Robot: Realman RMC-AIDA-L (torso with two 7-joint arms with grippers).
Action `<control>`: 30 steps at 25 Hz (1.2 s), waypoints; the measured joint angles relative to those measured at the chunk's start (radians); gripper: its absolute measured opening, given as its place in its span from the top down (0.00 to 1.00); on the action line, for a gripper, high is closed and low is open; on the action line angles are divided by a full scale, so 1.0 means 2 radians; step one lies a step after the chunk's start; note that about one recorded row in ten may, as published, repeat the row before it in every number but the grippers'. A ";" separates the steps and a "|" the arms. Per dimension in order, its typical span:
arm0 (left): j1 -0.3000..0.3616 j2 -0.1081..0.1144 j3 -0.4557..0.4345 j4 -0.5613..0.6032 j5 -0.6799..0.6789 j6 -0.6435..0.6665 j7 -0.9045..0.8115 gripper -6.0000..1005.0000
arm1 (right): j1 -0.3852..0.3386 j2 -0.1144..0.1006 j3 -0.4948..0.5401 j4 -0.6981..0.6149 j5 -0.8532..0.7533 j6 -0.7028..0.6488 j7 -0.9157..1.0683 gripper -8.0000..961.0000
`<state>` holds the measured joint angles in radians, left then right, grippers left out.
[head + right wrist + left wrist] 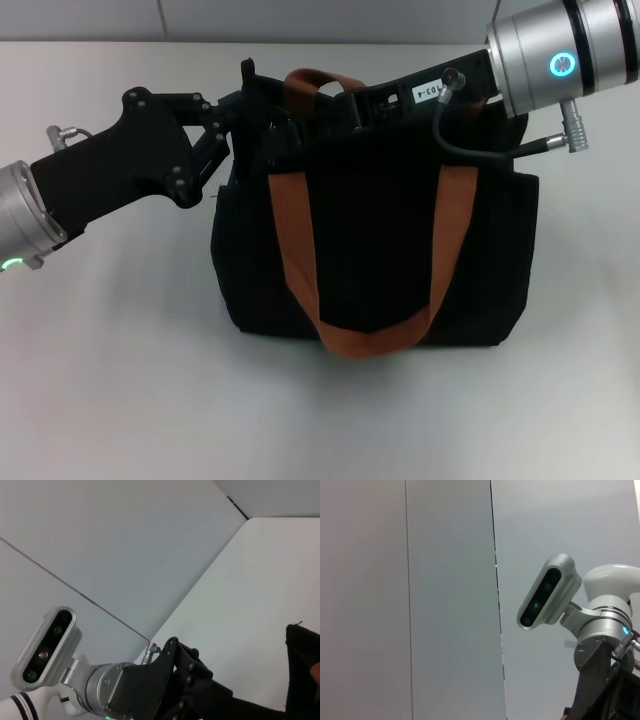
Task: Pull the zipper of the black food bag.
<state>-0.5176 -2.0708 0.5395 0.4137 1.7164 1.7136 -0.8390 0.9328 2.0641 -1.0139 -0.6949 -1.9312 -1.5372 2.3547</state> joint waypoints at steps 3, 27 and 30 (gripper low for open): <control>-0.002 0.000 0.002 -0.001 0.000 0.000 0.000 0.97 | 0.000 0.000 0.000 0.000 0.000 0.007 0.000 0.59; 0.002 0.001 0.001 -0.005 -0.007 0.005 0.000 0.97 | -0.005 0.006 -0.006 -0.003 0.000 0.014 -0.003 0.72; 0.003 0.001 0.002 -0.005 -0.007 0.005 0.000 0.97 | -0.005 0.006 -0.006 -0.003 0.000 0.015 -0.003 0.85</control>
<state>-0.5120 -2.0687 0.5429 0.4034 1.7024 1.7239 -0.8391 0.9220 2.0754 -1.0258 -0.7005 -1.9312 -1.5077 2.3491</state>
